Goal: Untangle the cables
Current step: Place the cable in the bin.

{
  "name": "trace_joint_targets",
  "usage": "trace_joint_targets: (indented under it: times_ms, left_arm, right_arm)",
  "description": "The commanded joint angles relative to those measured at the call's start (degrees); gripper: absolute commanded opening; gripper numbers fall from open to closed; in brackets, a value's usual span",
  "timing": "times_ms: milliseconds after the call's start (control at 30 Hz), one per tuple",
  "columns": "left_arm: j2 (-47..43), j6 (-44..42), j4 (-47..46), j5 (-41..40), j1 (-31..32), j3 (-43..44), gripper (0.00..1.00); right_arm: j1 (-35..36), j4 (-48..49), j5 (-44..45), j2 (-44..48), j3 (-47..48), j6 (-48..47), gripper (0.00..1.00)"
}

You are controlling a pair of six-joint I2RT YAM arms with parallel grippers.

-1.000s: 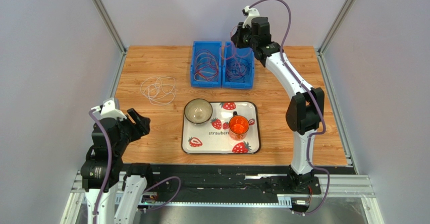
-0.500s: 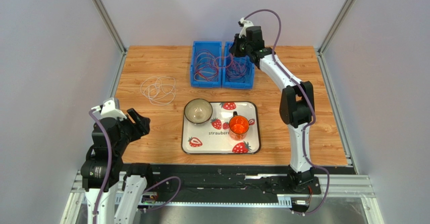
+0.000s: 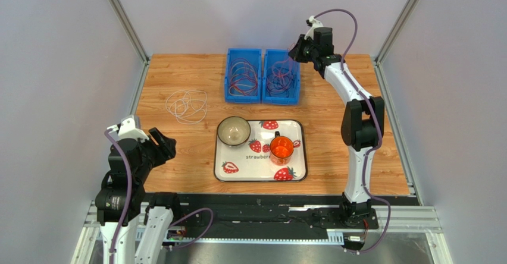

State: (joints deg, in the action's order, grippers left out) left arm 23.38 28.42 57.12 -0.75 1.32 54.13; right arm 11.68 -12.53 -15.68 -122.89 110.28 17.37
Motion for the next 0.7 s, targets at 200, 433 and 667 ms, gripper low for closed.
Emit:
trace_joint_targets:
  times_ms: [200,433,667]
  left_arm:
    - [0.53,0.58,-1.40,-0.65,-0.36,0.10,0.65]
    - [0.53,0.67,-1.31,-0.83,-0.36,0.10,0.65]
    - [0.71,0.67,-1.40,-0.83,-0.36,0.10,0.65]
  right_arm:
    - [0.97,1.55,-0.22,3.01,-1.39,-0.05,0.00]
    - [1.85,-2.14,-1.63,2.04,1.25,0.13,0.50]
    - [2.03,-3.99,-0.05,6.69,0.21,0.83,0.57]
